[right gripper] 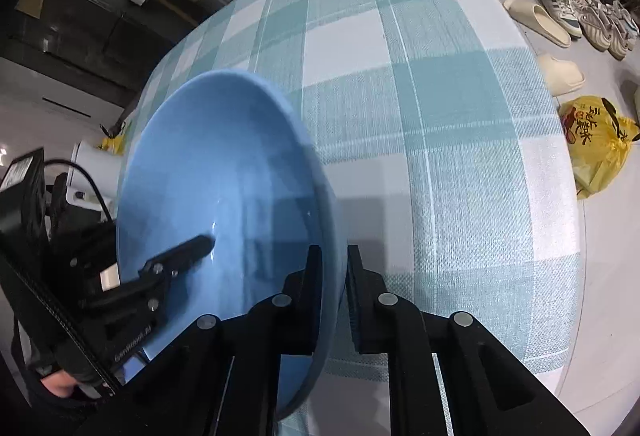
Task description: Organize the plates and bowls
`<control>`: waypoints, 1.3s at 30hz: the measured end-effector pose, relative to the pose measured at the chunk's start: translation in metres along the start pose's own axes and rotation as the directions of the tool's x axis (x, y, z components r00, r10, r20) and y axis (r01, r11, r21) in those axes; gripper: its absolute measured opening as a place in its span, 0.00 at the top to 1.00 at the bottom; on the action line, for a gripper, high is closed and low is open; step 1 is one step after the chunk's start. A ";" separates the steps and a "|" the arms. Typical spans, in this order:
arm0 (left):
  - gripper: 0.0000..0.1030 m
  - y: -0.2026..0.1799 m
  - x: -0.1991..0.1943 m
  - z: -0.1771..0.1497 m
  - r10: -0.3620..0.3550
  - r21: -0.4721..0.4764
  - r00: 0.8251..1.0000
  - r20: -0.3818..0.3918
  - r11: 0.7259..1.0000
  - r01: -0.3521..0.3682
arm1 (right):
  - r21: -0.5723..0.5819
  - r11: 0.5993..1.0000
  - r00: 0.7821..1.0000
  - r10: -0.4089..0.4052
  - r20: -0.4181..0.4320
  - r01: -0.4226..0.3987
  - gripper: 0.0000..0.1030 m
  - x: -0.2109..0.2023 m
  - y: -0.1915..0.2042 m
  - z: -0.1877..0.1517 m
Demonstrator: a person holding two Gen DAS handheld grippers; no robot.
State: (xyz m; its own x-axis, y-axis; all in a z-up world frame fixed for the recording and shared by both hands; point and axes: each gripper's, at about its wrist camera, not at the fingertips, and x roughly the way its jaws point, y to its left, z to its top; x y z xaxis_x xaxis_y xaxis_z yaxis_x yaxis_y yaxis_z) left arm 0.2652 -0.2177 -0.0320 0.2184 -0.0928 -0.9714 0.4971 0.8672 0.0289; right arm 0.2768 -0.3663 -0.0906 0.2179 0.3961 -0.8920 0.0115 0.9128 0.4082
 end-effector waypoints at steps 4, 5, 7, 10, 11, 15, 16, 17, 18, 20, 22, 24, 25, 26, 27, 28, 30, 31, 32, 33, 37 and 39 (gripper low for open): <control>0.84 0.003 -0.014 0.003 0.013 -0.003 1.000 0.012 1.000 -0.013 | -0.018 1.000 1.000 -0.012 0.016 0.012 0.90 -0.013 0.013 0.005; 0.84 0.006 -0.019 0.004 0.014 -0.011 1.000 0.019 1.000 -0.013 | -0.027 0.999 1.000 -0.018 0.024 0.019 0.90 -0.017 0.017 0.006; 0.84 0.010 -0.027 0.005 0.001 -0.026 1.000 0.027 1.000 0.000 | -0.053 0.997 0.998 -0.049 0.036 0.051 0.91 -0.027 0.027 0.009; 0.84 0.013 -0.043 0.005 -0.003 -0.040 0.999 0.041 0.999 0.005 | -0.051 0.997 0.997 -0.047 0.058 0.050 0.91 -0.044 0.038 0.012; 0.84 0.013 -0.049 0.005 -0.005 -0.039 0.999 0.047 0.999 0.007 | -0.053 0.997 0.997 -0.045 0.063 0.048 0.91 -0.049 0.040 0.012; 0.85 0.018 -0.079 0.003 -0.014 -0.050 0.996 0.083 0.999 0.019 | -0.046 0.999 0.997 -0.021 0.073 0.024 0.91 -0.077 0.054 0.011; 0.85 0.020 -0.087 0.003 -0.027 -0.059 0.995 0.095 0.998 0.033 | -0.043 0.999 0.997 -0.021 0.073 0.024 0.91 -0.082 0.057 0.009; 0.84 0.021 -0.096 0.002 -0.040 -0.068 0.994 0.103 0.997 0.047 | -0.043 0.999 0.997 -0.023 0.073 0.026 0.91 -0.088 0.062 0.007; 0.85 0.021 -0.102 0.000 -0.041 -0.071 0.993 0.107 0.996 0.048 | -0.049 0.998 0.997 -0.027 0.077 0.031 0.91 -0.094 0.067 0.003; 0.84 0.019 -0.117 -0.004 -0.026 -0.061 0.992 0.120 0.998 0.033 | -0.064 0.997 0.996 -0.040 0.083 0.045 0.91 -0.108 0.078 -0.006; 0.84 0.017 -0.127 -0.009 -0.016 -0.060 0.992 0.125 0.998 0.024 | -0.074 0.996 0.996 -0.039 0.083 0.045 0.91 -0.119 0.087 -0.015; 0.84 0.019 -0.136 -0.019 -0.030 -0.073 0.991 0.133 0.997 0.040 | -0.083 0.996 0.996 -0.028 0.088 0.036 0.91 -0.127 0.094 -0.025; 0.84 0.020 -0.139 -0.023 -0.038 -0.083 0.990 0.134 0.995 0.050 | -0.090 0.995 0.995 -0.023 0.092 0.032 0.91 -0.132 0.097 -0.031; 0.84 0.022 -0.141 -0.028 -0.054 -0.095 0.990 0.132 0.993 0.066 | -0.097 0.995 0.995 -0.028 0.093 0.037 0.91 -0.135 0.101 -0.037; 0.85 0.024 -0.142 -0.033 -0.073 -0.104 0.989 0.131 0.991 0.087 | -0.101 0.994 0.995 -0.035 0.092 0.044 0.91 -0.137 0.105 -0.044; 0.84 0.024 -0.143 -0.037 -0.082 -0.110 0.988 0.129 0.989 0.097 | -0.103 0.994 0.995 -0.036 0.091 0.045 0.91 -0.138 0.107 -0.048; 0.84 0.021 -0.145 -0.049 -0.077 -0.111 0.990 0.119 0.990 0.090 | -0.101 0.994 0.995 -0.041 0.086 0.049 0.91 -0.139 0.111 -0.060; 0.84 0.019 -0.145 -0.054 -0.073 -0.111 0.990 0.117 0.990 0.086 | -0.097 0.994 0.996 -0.039 0.081 0.047 0.91 -0.138 0.113 -0.065; 0.84 0.017 -0.144 -0.059 -0.070 -0.114 0.991 0.112 0.990 0.083 | -0.096 0.994 0.996 -0.040 0.074 0.047 0.91 -0.136 0.114 -0.072; 0.84 0.016 -0.144 -0.064 -0.072 -0.117 0.992 0.105 0.990 0.084 | -0.096 0.994 0.997 -0.043 0.068 0.049 0.91 -0.134 0.115 -0.077; 0.84 0.010 -0.139 -0.086 -0.078 -0.121 0.994 0.074 0.989 0.087 | -0.115 0.992 0.998 -0.056 0.038 0.060 0.91 -0.124 0.119 -0.099; 0.84 0.005 -0.138 -0.095 -0.080 -0.121 0.995 0.055 0.989 0.086 | -0.116 0.992 0.998 -0.055 0.023 0.057 0.91 -0.117 0.118 -0.111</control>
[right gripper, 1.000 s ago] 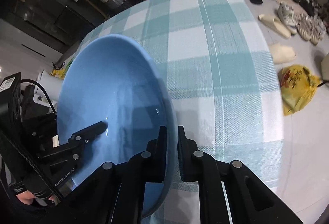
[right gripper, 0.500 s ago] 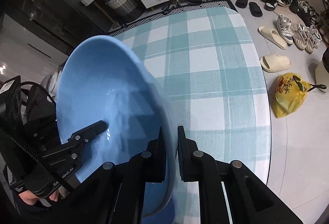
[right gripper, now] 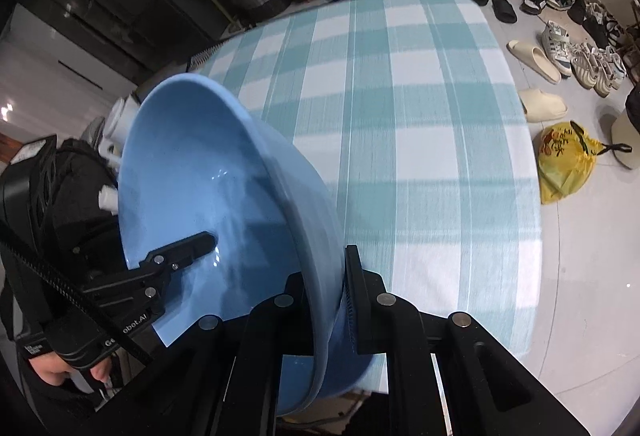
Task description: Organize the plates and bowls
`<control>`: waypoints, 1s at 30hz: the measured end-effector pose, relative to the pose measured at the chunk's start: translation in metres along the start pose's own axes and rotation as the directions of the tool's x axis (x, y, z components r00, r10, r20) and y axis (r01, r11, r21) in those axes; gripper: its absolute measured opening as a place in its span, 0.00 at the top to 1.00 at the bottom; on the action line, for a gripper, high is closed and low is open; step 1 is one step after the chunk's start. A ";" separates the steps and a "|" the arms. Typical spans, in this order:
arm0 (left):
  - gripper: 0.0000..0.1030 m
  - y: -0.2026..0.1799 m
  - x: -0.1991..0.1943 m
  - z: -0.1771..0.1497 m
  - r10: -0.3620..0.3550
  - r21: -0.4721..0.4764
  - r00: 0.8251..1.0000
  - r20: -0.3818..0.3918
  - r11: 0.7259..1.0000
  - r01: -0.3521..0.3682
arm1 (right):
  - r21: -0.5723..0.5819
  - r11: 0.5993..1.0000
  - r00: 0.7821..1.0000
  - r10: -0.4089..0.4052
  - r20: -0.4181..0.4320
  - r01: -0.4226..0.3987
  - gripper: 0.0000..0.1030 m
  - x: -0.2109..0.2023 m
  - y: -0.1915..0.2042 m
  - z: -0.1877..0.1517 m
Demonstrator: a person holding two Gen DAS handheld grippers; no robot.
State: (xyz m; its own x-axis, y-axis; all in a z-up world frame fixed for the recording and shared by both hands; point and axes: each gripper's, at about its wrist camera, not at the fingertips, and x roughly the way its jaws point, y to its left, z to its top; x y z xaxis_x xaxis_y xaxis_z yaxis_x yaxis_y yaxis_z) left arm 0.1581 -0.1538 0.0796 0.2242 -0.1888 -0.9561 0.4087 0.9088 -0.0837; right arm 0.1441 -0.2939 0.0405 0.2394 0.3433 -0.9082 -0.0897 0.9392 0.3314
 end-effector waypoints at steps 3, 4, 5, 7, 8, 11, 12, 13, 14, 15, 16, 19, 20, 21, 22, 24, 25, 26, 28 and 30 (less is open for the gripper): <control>0.84 -0.004 0.010 -0.015 0.015 0.011 0.999 -0.039 1.000 -0.015 | -0.003 1.000 1.000 0.005 -0.021 -0.005 0.91 0.012 -0.001 -0.014; 0.84 -0.005 0.012 -0.020 0.018 0.012 0.999 -0.046 1.000 -0.017 | -0.004 1.000 1.000 0.007 -0.030 -0.007 0.91 0.016 -0.001 -0.019; 0.84 -0.006 0.016 -0.024 0.024 0.015 0.998 -0.054 1.000 -0.023 | -0.009 1.000 0.999 0.005 -0.041 -0.006 0.91 0.021 -0.001 -0.024; 0.84 -0.008 0.024 -0.032 0.035 0.025 0.996 -0.076 0.999 -0.033 | -0.006 1.000 0.999 0.005 -0.054 -0.005 0.91 0.030 -0.004 -0.031; 0.84 -0.009 0.028 -0.036 0.039 0.030 0.995 -0.087 0.999 -0.037 | -0.004 1.000 0.998 0.004 -0.061 -0.004 0.91 0.033 -0.005 -0.035; 0.84 -0.013 0.038 -0.045 0.057 0.045 0.992 -0.110 0.998 -0.052 | 0.009 1.000 0.998 0.001 -0.071 0.000 0.91 0.040 -0.009 -0.043; 0.84 -0.014 0.041 -0.047 0.060 0.047 0.992 -0.111 0.997 -0.055 | 0.015 1.000 0.997 0.002 -0.073 -0.001 0.91 0.042 -0.011 -0.045; 0.84 -0.014 0.043 -0.048 0.061 0.043 0.992 -0.112 0.998 -0.056 | 0.023 1.000 0.997 -0.002 -0.075 0.004 0.91 0.044 -0.014 -0.047; 0.84 -0.013 0.043 -0.050 0.067 0.040 0.993 -0.102 0.997 -0.063 | 0.028 1.000 0.997 -0.006 -0.076 0.009 0.91 0.045 -0.016 -0.048; 0.83 -0.014 0.042 -0.050 0.074 0.039 0.993 -0.091 0.997 -0.071 | 0.030 0.999 0.997 -0.012 -0.078 0.014 0.91 0.046 -0.018 -0.049; 0.82 -0.014 0.040 -0.052 0.076 0.036 0.993 -0.086 0.997 -0.074 | 0.030 0.999 0.997 -0.016 -0.080 0.018 0.91 0.048 -0.019 -0.050; 0.80 -0.015 0.040 -0.054 0.075 0.029 0.994 -0.080 0.997 -0.073 | 0.037 0.999 0.997 -0.024 -0.076 0.027 0.91 0.049 -0.024 -0.052; 0.80 -0.015 0.040 -0.055 0.078 0.032 0.994 -0.078 0.997 -0.076 | 0.040 0.999 0.997 -0.024 -0.074 0.027 0.91 0.048 -0.025 -0.053; 0.79 -0.016 0.040 -0.056 0.089 0.036 0.993 -0.074 0.996 -0.087 | 0.038 0.999 0.997 -0.029 -0.070 0.032 0.91 0.048 -0.026 -0.053; 0.79 -0.016 0.041 -0.056 0.100 0.040 0.992 -0.077 0.994 -0.098 | 0.039 0.999 0.997 -0.032 -0.067 0.035 0.91 0.047 -0.027 -0.053; 0.78 -0.018 0.045 -0.059 0.127 0.059 0.988 -0.086 0.991 -0.122 | 0.056 0.998 0.998 -0.019 -0.057 0.022 0.91 0.045 -0.030 -0.055; 0.78 -0.018 0.047 -0.060 0.135 0.068 0.987 -0.086 0.989 -0.130 | 0.058 0.998 0.998 -0.016 -0.054 0.019 0.91 0.044 -0.030 -0.055; 0.78 -0.018 0.049 -0.061 0.137 0.071 0.987 -0.089 0.989 -0.131 | 0.059 0.998 0.999 -0.014 -0.052 0.017 0.91 0.043 -0.030 -0.055; 0.77 -0.018 0.051 -0.062 0.136 0.069 0.987 -0.087 0.989 -0.130 | 0.054 0.998 0.999 -0.017 -0.046 0.020 0.91 0.042 -0.029 -0.056; 0.77 -0.019 0.052 -0.063 0.146 0.076 0.986 -0.083 0.987 -0.139 | 0.055 0.998 0.999 -0.016 -0.031 0.018 0.90 0.038 -0.028 -0.057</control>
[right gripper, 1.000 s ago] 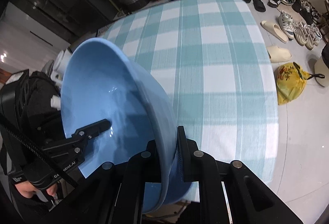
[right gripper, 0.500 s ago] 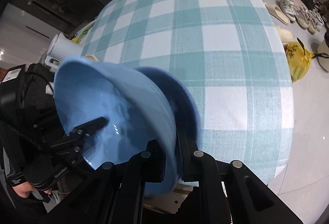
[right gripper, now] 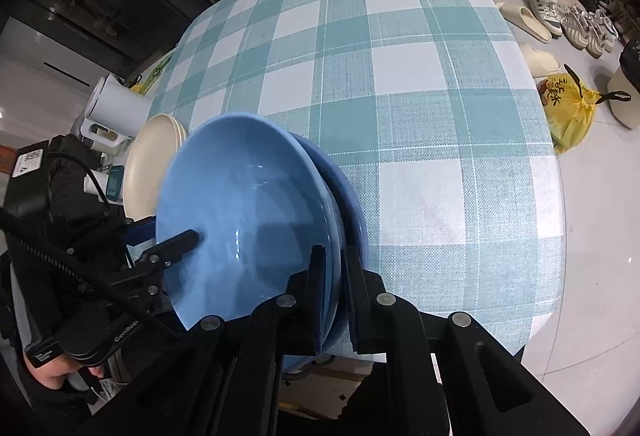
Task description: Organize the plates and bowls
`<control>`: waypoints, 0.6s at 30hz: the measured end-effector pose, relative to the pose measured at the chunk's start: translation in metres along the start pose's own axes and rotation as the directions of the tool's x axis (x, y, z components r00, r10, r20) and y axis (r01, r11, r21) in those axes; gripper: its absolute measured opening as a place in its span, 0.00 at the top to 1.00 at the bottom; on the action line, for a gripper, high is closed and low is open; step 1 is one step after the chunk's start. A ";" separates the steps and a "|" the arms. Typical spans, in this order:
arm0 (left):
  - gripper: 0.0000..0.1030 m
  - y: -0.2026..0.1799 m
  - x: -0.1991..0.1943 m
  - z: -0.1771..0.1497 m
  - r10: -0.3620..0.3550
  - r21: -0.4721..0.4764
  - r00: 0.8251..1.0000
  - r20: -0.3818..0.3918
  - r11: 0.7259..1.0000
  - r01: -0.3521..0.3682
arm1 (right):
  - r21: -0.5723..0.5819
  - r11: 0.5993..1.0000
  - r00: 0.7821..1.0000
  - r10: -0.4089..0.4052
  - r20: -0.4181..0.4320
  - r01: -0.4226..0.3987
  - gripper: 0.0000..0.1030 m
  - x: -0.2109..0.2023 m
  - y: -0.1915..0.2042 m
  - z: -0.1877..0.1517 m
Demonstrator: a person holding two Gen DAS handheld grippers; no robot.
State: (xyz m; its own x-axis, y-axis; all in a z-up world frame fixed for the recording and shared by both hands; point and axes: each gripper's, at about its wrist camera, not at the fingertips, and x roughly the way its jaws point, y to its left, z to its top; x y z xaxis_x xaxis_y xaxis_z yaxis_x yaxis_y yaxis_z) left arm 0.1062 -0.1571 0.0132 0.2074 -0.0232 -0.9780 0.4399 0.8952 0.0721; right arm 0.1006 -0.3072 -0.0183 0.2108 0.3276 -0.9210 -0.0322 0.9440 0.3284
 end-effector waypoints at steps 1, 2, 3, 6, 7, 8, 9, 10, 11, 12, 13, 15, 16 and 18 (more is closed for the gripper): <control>0.77 0.000 0.001 -0.001 0.004 0.003 1.000 0.004 1.000 -0.004 | 0.001 1.000 1.000 0.002 0.012 -0.002 0.90 -0.002 -0.001 -0.001; 0.77 0.000 0.001 -0.002 0.010 0.006 1.000 0.009 1.000 -0.010 | 0.003 1.000 1.000 0.007 0.027 -0.007 0.90 -0.005 -0.001 -0.002; 0.77 0.001 0.002 -0.004 0.013 0.002 1.000 0.016 1.000 -0.013 | 0.011 1.000 0.999 0.014 0.052 -0.014 0.90 -0.009 -0.003 -0.003; 0.70 0.008 0.001 -0.008 -0.013 -0.043 0.998 0.053 0.999 0.016 | 0.018 0.999 0.993 0.025 0.115 -0.027 0.90 -0.018 -0.007 -0.006; 0.67 0.011 0.002 -0.008 -0.018 -0.062 0.998 0.066 0.998 0.023 | 0.020 1.000 0.989 0.021 0.146 -0.024 0.90 -0.021 -0.008 -0.007; 0.65 0.014 0.001 -0.010 -0.025 -0.085 0.996 0.088 0.996 0.032 | 0.020 1.000 0.983 0.019 0.185 -0.023 0.90 -0.025 -0.007 -0.010; 0.65 0.016 0.001 -0.011 -0.035 -0.101 0.993 0.112 0.994 0.046 | 0.018 0.999 0.975 0.030 0.218 -0.035 0.90 -0.029 -0.007 -0.013; 0.64 0.017 0.000 -0.013 -0.050 -0.113 0.989 0.139 0.991 0.066 | 0.016 0.998 0.966 0.047 0.256 -0.053 0.90 -0.033 -0.006 -0.016; 0.60 0.018 -0.001 -0.015 -0.064 -0.127 0.984 0.165 0.988 0.086 | 0.018 0.999 0.952 0.044 0.304 -0.052 0.90 -0.038 -0.004 -0.020; 0.57 0.020 -0.002 -0.017 -0.071 -0.143 0.980 0.187 0.985 0.099 | 0.016 0.999 0.931 0.028 0.364 -0.036 0.87 -0.043 -0.001 -0.026; 0.53 0.022 -0.003 -0.019 -0.080 -0.162 0.973 0.217 0.980 0.117 | 0.005 1.000 0.915 0.023 0.403 -0.027 0.86 -0.046 0.002 -0.031; 0.52 0.026 -0.008 -0.024 -0.087 -0.202 0.954 0.288 0.968 0.149 | -0.037 0.999 0.861 0.010 0.509 0.011 0.77 -0.054 0.013 -0.043; 0.52 0.030 -0.010 -0.026 -0.086 -0.227 0.940 0.331 0.959 0.168 | -0.054 0.998 0.829 0.016 0.559 0.018 0.63 -0.058 0.017 -0.050; 0.51 0.036 -0.011 -0.028 -0.088 -0.266 0.915 0.393 0.942 0.205 | -0.046 0.999 0.710 0.013 0.704 0.027 0.36 -0.062 0.020 -0.076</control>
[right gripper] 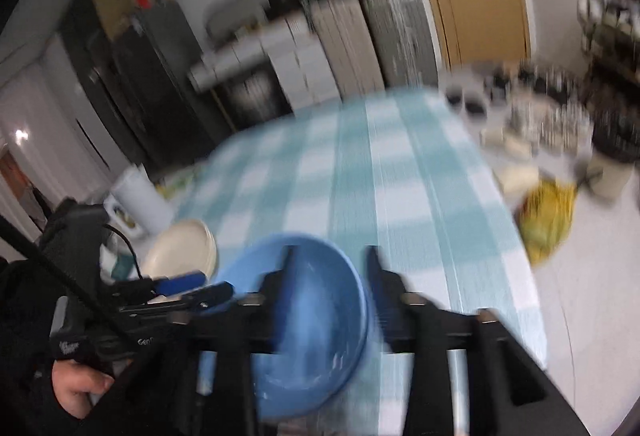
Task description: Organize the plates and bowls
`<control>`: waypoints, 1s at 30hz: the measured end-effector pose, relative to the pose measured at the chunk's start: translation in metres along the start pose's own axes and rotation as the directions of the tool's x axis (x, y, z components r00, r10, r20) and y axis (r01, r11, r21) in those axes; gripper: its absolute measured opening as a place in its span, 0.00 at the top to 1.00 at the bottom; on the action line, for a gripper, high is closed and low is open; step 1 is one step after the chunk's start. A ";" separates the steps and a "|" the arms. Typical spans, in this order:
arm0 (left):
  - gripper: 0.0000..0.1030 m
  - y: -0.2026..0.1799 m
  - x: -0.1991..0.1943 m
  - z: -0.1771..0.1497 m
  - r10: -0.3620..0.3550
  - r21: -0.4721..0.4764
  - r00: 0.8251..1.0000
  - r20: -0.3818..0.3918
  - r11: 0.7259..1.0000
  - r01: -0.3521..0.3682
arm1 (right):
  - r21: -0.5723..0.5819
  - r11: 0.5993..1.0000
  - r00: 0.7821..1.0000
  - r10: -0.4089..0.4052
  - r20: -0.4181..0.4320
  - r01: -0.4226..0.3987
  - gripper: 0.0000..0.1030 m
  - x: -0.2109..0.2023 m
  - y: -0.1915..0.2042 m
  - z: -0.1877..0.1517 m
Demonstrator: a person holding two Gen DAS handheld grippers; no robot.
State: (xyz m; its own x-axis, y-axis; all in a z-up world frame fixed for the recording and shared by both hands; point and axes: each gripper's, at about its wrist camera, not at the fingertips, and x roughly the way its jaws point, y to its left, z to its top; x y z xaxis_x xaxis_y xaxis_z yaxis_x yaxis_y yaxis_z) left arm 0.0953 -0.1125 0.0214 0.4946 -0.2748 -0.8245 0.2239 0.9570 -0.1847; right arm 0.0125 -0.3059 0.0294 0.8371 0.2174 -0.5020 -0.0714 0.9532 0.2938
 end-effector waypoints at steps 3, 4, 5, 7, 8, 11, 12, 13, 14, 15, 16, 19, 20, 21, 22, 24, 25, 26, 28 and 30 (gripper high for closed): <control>0.51 0.003 -0.002 0.001 0.010 -0.034 0.997 0.077 0.999 -0.007 | 0.054 0.997 0.981 -0.062 0.182 0.053 0.12 -0.017 0.000 -0.025; 0.51 0.003 -0.005 -0.001 0.009 -0.032 0.994 0.108 0.999 -0.006 | 0.054 0.997 0.982 -0.061 0.178 0.052 0.12 -0.015 0.000 -0.028; 0.51 0.001 -0.008 -0.003 0.005 -0.022 0.989 0.147 1.000 -0.001 | 0.045 0.998 0.985 -0.043 0.167 0.036 0.12 -0.010 -0.001 -0.030; 0.51 -0.001 -0.017 -0.013 0.017 -0.005 0.972 0.234 1.000 -0.016 | 0.020 0.999 0.991 -0.048 0.124 0.046 0.12 0.001 -0.001 -0.032; 0.50 -0.001 -0.022 -0.018 0.030 -0.005 0.958 0.285 1.000 -0.030 | 0.006 0.999 0.993 -0.053 0.108 0.053 0.12 0.005 -0.003 -0.030; 0.28 0.002 -0.033 -0.030 0.083 -0.037 0.917 0.389 0.997 -0.074 | 0.025 0.997 0.987 -0.074 0.140 0.071 0.12 0.001 -0.012 -0.029; 0.20 0.002 -0.033 -0.025 0.088 -0.042 0.922 0.378 0.996 -0.078 | 0.040 0.997 0.987 -0.072 0.141 0.067 0.11 -0.001 -0.016 -0.029; 0.14 0.002 -0.035 -0.020 0.080 -0.034 0.921 0.381 0.997 -0.073 | 0.056 0.997 0.987 -0.066 0.146 0.058 0.11 -0.003 -0.019 -0.029; 0.14 0.000 -0.039 -0.018 0.075 -0.005 0.906 0.416 0.997 -0.080 | 0.061 0.997 0.986 -0.057 0.159 0.048 0.11 -0.005 -0.020 -0.029; 0.14 -0.003 -0.042 -0.017 0.090 0.029 0.890 0.446 0.993 -0.115 | 0.056 0.997 0.984 -0.055 0.169 0.046 0.11 -0.006 -0.020 -0.029; 0.12 -0.005 -0.042 -0.017 0.113 0.048 0.880 0.461 0.987 -0.151 | 0.040 0.998 0.982 -0.058 0.182 0.051 0.11 -0.008 -0.017 -0.029; 0.02 -0.008 -0.038 -0.018 0.184 0.067 0.862 0.472 0.968 -0.244 | -0.019 0.997 0.977 -0.069 0.202 0.074 0.06 -0.010 -0.008 -0.032; 0.01 -0.008 -0.036 -0.019 0.180 0.075 0.861 0.476 0.967 -0.244 | -0.042 0.996 0.976 -0.069 0.208 0.080 0.05 -0.012 -0.004 -0.033; 0.01 -0.007 -0.033 -0.018 0.179 0.081 0.863 0.473 0.966 -0.245 | -0.063 0.995 0.976 -0.065 0.210 0.080 0.02 -0.012 0.000 -0.034; 0.01 -0.007 -0.032 -0.018 0.185 0.086 0.867 0.463 0.964 -0.252 | -0.082 0.994 0.976 -0.060 0.208 0.079 0.02 -0.013 0.003 -0.036; 0.01 -0.004 -0.027 -0.018 0.205 0.089 0.877 0.435 0.959 -0.269 | -0.106 0.993 0.979 -0.039 0.199 0.061 0.01 -0.012 0.007 -0.038; 0.01 -0.002 -0.026 -0.019 0.210 0.084 0.881 0.424 0.959 -0.269 | -0.106 0.994 0.982 -0.022 0.185 0.042 0.01 -0.011 0.007 -0.038; 0.01 0.002 -0.027 -0.021 0.207 0.070 0.885 0.416 0.963 -0.258 | -0.089 0.996 0.984 -0.011 0.178 0.027 0.01 -0.011 0.004 -0.038; 0.01 0.011 -0.032 -0.025 0.174 0.026 0.892 0.417 0.979 -0.203 | -0.033 0.999 0.984 -0.013 0.179 0.019 0.01 -0.011 -0.005 -0.039; 0.00 0.019 -0.035 -0.028 0.153 -0.011 0.893 0.423 0.986 -0.164 | -0.005 0.999 0.984 -0.049 0.174 0.050 0.01 -0.011 -0.011 -0.039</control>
State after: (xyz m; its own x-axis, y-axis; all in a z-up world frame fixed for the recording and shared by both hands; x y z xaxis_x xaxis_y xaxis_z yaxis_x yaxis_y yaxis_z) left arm 0.0583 -0.0814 0.0318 0.8311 -0.1382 -0.5386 0.1302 0.9901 -0.0531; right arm -0.0170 -0.3103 0.0001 0.9212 0.1307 -0.3665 -0.0318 0.9640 0.2641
